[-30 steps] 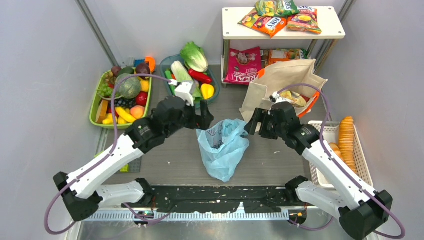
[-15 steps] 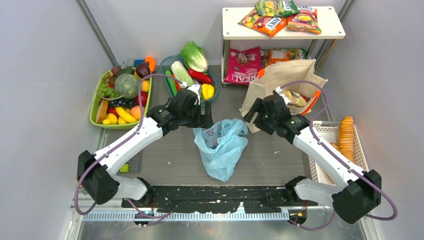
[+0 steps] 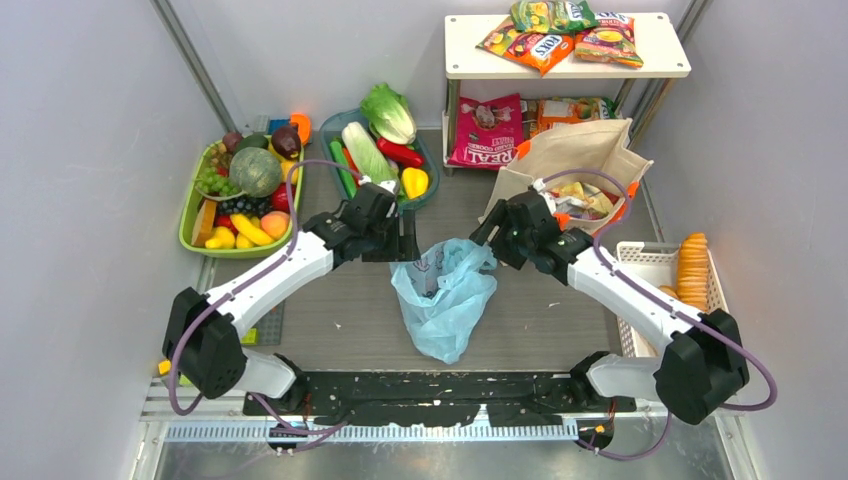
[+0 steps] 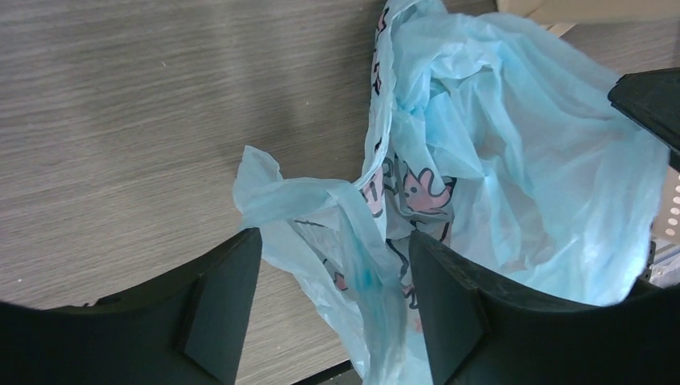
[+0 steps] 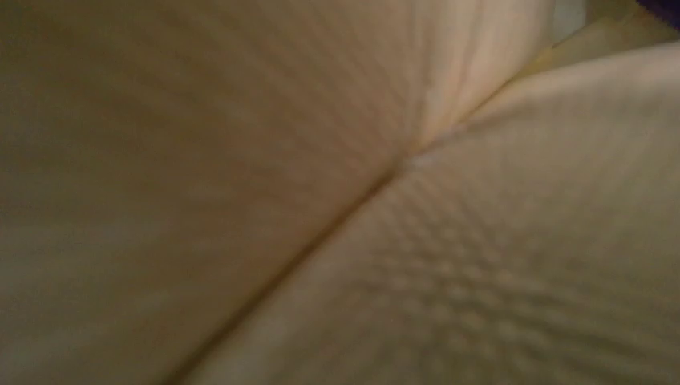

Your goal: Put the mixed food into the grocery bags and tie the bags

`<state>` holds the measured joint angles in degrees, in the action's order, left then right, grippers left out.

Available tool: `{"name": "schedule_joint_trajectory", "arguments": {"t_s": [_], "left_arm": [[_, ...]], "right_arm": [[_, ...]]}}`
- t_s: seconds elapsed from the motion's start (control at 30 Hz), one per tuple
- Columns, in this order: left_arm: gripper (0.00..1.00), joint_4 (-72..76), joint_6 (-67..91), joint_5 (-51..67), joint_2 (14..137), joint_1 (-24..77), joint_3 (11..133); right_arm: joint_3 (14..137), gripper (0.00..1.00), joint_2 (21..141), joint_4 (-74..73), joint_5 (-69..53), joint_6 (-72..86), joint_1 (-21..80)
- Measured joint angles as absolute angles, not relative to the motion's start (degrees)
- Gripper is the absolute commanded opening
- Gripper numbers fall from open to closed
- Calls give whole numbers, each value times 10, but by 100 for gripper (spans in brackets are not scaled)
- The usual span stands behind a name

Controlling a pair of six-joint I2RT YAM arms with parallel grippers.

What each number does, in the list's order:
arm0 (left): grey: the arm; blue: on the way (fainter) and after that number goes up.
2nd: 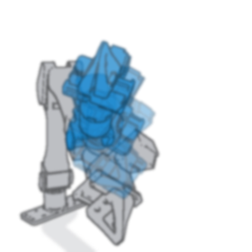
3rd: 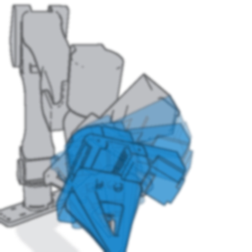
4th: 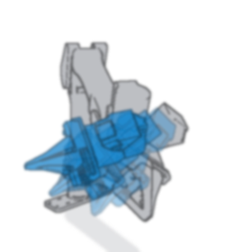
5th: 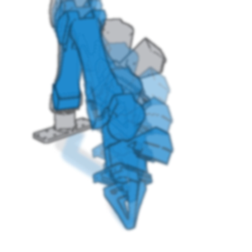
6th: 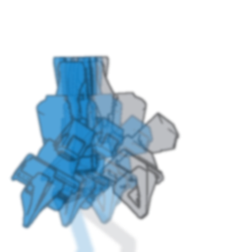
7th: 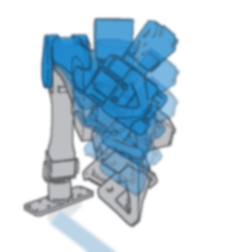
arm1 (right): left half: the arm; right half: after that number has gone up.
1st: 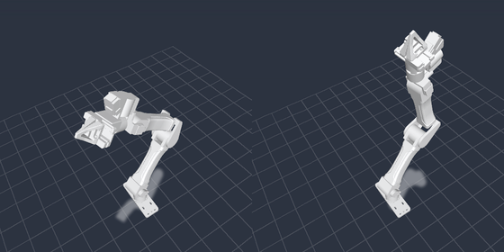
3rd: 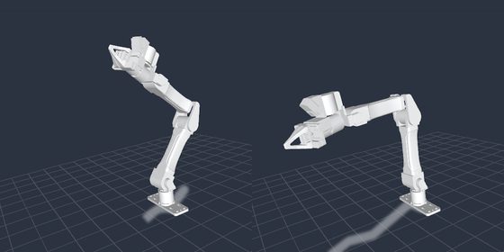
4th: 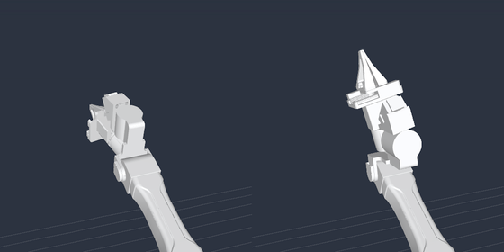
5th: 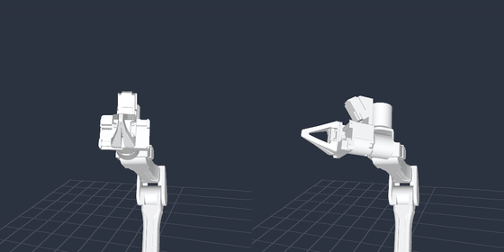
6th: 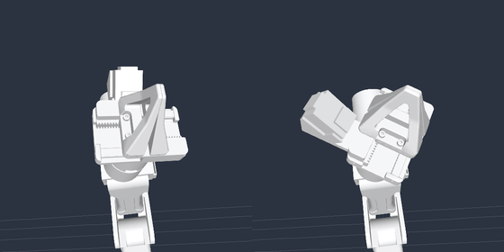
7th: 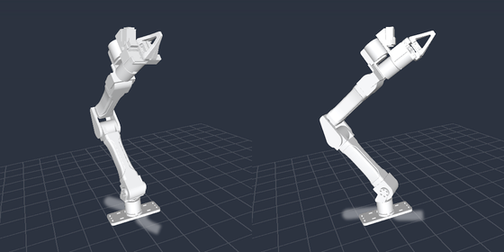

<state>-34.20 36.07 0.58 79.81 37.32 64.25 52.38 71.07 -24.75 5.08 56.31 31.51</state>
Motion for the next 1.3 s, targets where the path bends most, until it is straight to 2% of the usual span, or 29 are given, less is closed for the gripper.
{"name": "schedule_joint_trajectory", "arguments": {"t_s": [0.1, 0.13, 0.2, 0.23, 0.27, 0.33, 0.5, 0.73, 0.87, 0.93, 0.97, 1.0, 1.07, 1.13, 1.3], "left_arm": [[38, -339, 363, 16, 816, 370, 639], [28, -336, 363, 19, 821, 368, 639], [5, -333, 363, 26, 830, 366, 639], [0, -333, 364, 28, 834, 366, 639], [0, -333, 362, 28, 835, 366, 640], [0, -342, 354, 27, 835, 364, 646], [0, -352, 329, 5, 806, 364, 679], [0, -359, 279, -68, 694, 364, 736], [0, -358, 261, -108, 656, 367, 758], [0, -359, 258, -110, 655, 371, 759], [0, -361, 258, -109, 658, 371, 759], [0, -363, 255, -107, 664, 372, 759], [0, -364, 250, -102, 675, 369, 759], [0, -365, 244, -88, 683, 366, 759], [0, -368, 209, -41, 690, 364, 759]], "right_arm": [[502, 51, 716, -232, 45, 572, 315], [496, 38, 717, -228, 44, 573, 316], [489, 20, 715, -224, 44, 573, 317], [484, 15, 713, -221, 45, 575, 317], [481, 8, 709, -222, 46, 572, 317], [473, 5, 696, -225, 50, 568, 317], [463, 5, 648, -244, 62, 532, 317], [458, 5, 561, -253, 72, 420, 317], [389, 7, 490, -204, 37, 379, 320], [328, 17, 455, -164, -6, 372, 326], [320, 26, 452, -162, -12, 371, 326], [298, 39, 444, -147, -26, 369, 326], [251, 55, 437, -140, -51, 365, 325], [221, 61, 437, -159, -67, 356, 324], [222, 64, 409, -211, -83, 324, 324]]}}
